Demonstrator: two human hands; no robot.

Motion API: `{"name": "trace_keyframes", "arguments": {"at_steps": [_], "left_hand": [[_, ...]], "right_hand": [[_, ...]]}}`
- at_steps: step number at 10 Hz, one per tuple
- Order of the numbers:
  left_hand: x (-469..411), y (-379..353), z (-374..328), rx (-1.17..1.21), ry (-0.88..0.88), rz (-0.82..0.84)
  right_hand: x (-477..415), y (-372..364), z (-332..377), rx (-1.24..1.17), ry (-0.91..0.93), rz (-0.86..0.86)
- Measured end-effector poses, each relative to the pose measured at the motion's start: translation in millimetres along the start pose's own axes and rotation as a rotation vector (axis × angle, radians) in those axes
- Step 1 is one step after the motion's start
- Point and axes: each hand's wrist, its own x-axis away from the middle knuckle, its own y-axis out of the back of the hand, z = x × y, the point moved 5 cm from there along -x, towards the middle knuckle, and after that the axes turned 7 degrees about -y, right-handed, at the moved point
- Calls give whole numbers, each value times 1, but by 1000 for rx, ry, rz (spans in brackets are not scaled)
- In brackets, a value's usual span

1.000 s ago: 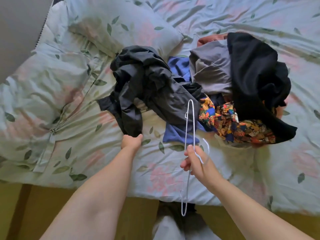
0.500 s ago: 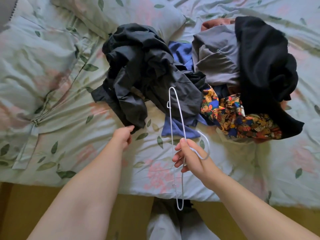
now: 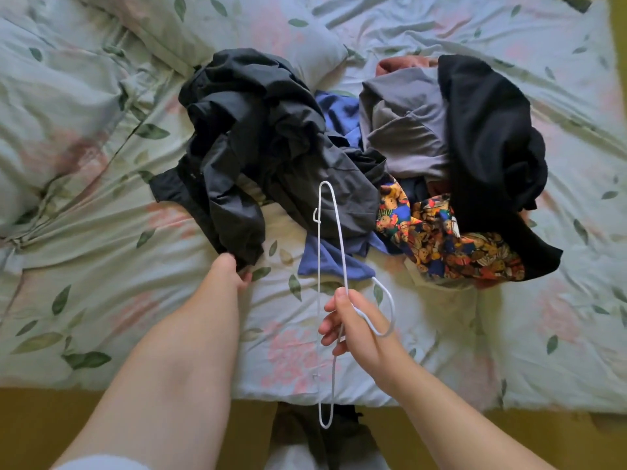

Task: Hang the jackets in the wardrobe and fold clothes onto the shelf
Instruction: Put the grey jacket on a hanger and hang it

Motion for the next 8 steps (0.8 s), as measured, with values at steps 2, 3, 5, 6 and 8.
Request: {"name": "trace_keyframes", "arguments": {"at_steps": [2,3,5,6,8], "left_hand": [[5,-13,1,-194,-252,-3],[51,7,3,-375,-443,-63],[169,47,6,-431,-602,118],[221,61,2,-418,-466,186],[325,75,-22,-607,-672,331]], "right_hand": [[0,2,-16,-24,-21,-44],[12,5,-5,3,-15,-67],[54,5,37,119,99,-106],[85,-2,52,194,178,-115],[125,-11,67,70,115,-132]]}}
